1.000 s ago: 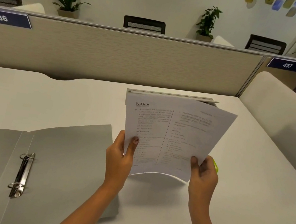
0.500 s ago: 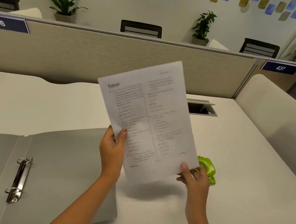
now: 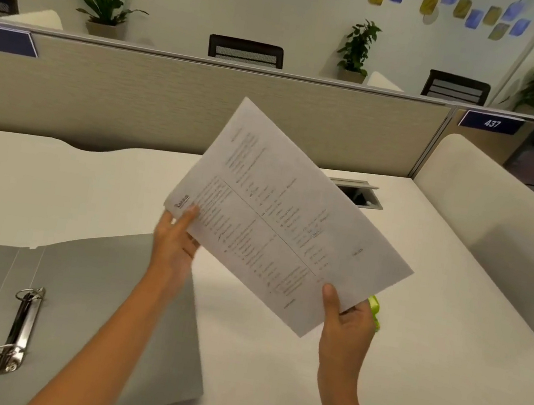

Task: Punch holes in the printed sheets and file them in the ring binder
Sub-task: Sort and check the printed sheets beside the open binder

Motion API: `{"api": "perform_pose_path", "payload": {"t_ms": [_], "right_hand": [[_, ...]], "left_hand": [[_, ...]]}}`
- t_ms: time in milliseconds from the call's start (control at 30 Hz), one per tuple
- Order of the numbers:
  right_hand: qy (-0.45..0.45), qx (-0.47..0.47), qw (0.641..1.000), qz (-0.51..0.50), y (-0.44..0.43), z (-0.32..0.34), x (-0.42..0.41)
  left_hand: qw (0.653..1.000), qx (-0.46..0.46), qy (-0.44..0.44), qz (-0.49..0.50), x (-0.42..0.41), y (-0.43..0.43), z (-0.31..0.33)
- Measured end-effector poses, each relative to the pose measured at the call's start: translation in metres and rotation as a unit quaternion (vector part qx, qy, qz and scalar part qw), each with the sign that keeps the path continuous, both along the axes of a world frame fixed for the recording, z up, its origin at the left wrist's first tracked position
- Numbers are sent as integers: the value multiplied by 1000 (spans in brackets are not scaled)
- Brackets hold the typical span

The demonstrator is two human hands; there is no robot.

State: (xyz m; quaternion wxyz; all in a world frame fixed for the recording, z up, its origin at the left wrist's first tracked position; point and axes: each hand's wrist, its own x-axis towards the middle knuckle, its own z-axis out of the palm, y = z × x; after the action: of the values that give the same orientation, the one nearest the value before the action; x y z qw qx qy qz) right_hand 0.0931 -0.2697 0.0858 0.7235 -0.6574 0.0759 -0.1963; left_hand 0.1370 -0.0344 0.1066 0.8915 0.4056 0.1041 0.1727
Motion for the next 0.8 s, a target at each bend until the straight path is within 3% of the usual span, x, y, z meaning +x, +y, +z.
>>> {"api": "perform_pose_path", "payload": {"t_ms": [133, 233, 333, 433, 633, 800], "right_hand": [[-4, -35, 999, -33, -16, -1, 5], [1, -63, 996, -65, -25, -3, 8], [-11, -102, 991, -87, -31, -1, 7], [-16, -116, 987, -108, -37, -10, 2], [14, -130, 988, -84, -39, -48, -15], [31, -88, 992, -81, -40, -58, -13]], "left_hand": [[973, 231, 9, -26, 3, 32, 15], [908, 418, 18, -31, 3, 28, 13], [850, 526, 13, -18, -1, 10, -3], [850, 527, 14, -12, -8, -8, -20], [904, 424, 61, 12, -21, -34, -44], [904, 420, 59, 43, -31, -46, -51]]}}
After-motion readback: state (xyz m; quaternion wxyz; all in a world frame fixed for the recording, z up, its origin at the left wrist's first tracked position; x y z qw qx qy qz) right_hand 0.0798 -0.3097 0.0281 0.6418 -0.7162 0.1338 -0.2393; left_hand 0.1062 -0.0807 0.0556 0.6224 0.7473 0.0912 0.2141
